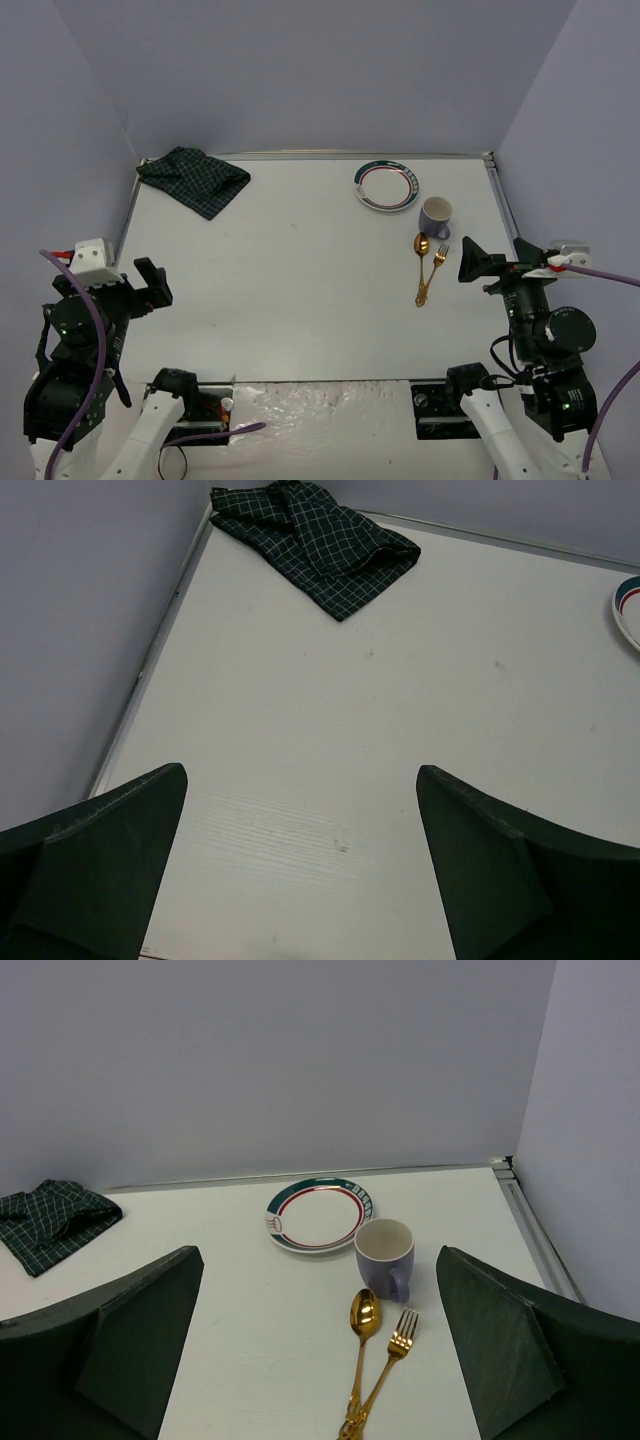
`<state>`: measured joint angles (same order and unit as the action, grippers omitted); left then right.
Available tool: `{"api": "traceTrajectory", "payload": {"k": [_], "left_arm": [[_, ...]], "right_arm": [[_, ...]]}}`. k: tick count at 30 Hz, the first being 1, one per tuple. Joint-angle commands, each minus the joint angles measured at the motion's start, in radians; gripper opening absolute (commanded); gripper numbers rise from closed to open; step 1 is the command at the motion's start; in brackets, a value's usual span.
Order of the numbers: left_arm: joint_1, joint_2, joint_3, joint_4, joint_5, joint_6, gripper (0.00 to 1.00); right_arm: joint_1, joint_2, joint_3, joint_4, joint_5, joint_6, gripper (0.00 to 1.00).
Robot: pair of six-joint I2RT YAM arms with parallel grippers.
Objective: Set the dinner table for one person
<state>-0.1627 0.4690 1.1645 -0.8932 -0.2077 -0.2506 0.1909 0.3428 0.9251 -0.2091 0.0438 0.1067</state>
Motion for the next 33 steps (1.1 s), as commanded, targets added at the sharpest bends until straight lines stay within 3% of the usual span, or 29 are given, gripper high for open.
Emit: {"api": "traceTrajectory", "payload": {"k": [1, 8, 11, 16, 23, 33], "left_arm": [[-0.006, 0.049, -0.020, 0.066, 0.007, -0.054, 0.97], [-0.006, 0.262, -0.066, 0.191, 0.055, -0.180, 0.97], [-0.005, 0.384, -0.091, 0.336, 0.065, -0.213, 0.97], [0.000, 0.638, -0.058, 0.533, -0.041, -0.233, 0.97], [0.064, 1.118, 0.154, 0.752, -0.096, -0.275, 0.97], [0.146, 1.581, 0.514, 0.706, -0.083, -0.276, 0.97]], "right_arm": [[0.005, 0.021, -0.015, 0.076, -0.020, 0.044, 1.00], [0.005, 0.105, -0.059, 0.083, -0.126, 0.156, 1.00], [0.005, 0.144, -0.074, 0.086, -0.157, 0.180, 1.00], [0.004, 0.188, -0.088, 0.093, -0.189, 0.186, 1.00], [0.005, 0.241, -0.090, 0.120, -0.296, 0.141, 1.00], [0.008, 0.269, -0.106, 0.154, -0.363, 0.104, 1.00]]}}
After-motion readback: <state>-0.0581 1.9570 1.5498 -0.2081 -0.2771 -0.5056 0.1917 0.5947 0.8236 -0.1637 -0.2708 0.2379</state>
